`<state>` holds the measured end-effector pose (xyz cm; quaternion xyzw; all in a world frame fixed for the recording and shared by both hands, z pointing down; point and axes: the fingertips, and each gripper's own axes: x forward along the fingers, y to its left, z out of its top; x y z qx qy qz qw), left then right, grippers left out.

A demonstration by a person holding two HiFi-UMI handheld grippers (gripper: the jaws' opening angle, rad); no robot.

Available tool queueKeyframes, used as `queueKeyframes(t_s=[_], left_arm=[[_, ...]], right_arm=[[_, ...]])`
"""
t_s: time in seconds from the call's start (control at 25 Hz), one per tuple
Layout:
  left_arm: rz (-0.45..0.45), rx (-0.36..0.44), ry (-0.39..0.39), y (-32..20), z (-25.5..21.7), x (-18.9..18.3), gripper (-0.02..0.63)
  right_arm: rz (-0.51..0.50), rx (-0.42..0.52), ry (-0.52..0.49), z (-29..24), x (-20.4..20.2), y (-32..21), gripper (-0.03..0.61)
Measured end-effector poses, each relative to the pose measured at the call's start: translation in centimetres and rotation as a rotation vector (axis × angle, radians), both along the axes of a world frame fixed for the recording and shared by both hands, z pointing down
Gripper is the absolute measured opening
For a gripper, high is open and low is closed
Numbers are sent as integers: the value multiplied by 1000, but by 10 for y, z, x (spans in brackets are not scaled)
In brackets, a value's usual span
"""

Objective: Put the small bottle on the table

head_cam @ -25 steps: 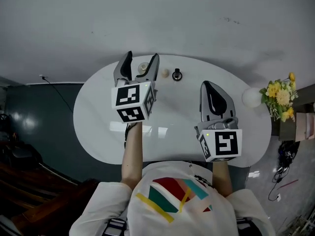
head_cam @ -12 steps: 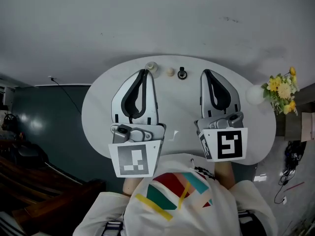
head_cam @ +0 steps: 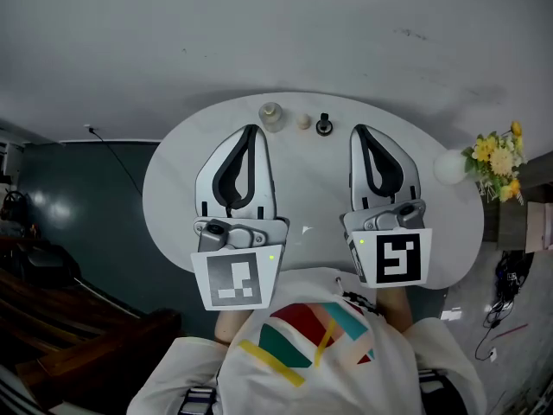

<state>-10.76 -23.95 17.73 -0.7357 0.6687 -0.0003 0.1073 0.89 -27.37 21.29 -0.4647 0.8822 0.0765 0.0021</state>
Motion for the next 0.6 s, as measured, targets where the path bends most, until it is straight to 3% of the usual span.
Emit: queueKeyframes(t_s=[0.6], left_arm=[[-5,14,10,4,-3,-10,17]], right_arm=[[-6,-14,15,7,-9,2,11]])
